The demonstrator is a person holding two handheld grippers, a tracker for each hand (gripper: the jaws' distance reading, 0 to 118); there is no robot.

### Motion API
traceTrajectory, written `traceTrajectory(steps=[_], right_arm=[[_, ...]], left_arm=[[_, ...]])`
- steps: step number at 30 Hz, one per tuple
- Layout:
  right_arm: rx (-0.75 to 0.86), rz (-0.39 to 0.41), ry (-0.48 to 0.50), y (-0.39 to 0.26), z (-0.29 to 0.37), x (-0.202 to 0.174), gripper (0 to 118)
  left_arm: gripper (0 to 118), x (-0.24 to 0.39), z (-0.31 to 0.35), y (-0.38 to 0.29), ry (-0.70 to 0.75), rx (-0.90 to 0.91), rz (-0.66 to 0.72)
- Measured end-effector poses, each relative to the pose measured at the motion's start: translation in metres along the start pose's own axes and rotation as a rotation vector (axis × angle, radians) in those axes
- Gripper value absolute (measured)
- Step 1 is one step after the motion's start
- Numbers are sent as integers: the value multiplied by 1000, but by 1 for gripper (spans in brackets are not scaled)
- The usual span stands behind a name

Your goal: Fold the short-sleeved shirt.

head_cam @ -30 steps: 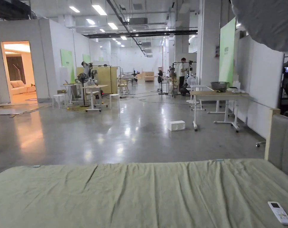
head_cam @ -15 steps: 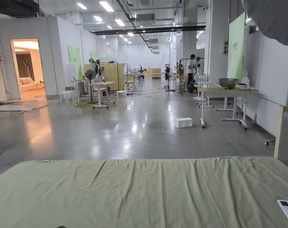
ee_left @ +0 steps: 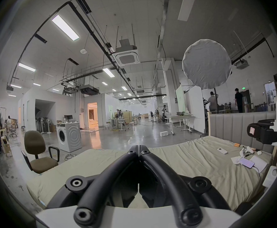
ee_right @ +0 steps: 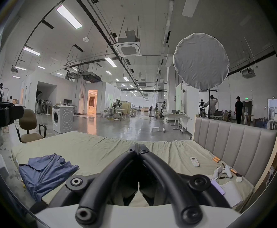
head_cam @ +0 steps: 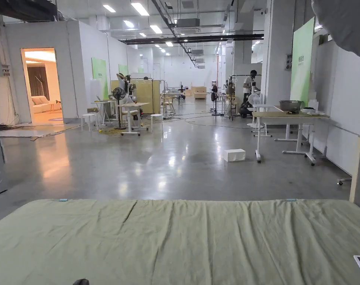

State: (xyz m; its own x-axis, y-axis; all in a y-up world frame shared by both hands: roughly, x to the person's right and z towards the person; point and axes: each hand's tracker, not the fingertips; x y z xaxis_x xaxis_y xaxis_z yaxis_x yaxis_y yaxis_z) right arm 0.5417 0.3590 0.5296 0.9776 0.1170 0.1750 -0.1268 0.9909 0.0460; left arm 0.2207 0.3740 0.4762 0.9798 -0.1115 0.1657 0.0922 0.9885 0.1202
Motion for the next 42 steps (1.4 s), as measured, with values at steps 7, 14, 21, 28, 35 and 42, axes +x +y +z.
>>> traceTrajectory(steps=[7,14,21,28,35,42], right_arm=[[69,806,-20,-9,-21,-28,0],[79,1803,352,-121,-27,-39,0],[5,1004,-38,-18,-38,-26,0],[-141,-269,-97,-19,-12,64,0],[-109,-130,-27,-20,-4,39,0],[-92,-86,-5,-17,0,33,0]], left_arm=[[0,29,-20,-43,73,104,-982],[0,9,-3,-162,-370,113,-1780],[0,-3,-43,-55,-139,-175,-677],[0,-85,-35,-32,-184,-202,577],[0,-56,-24,-22,-221,-173,309],[0,-59,-22,-17,-204,-171,250]])
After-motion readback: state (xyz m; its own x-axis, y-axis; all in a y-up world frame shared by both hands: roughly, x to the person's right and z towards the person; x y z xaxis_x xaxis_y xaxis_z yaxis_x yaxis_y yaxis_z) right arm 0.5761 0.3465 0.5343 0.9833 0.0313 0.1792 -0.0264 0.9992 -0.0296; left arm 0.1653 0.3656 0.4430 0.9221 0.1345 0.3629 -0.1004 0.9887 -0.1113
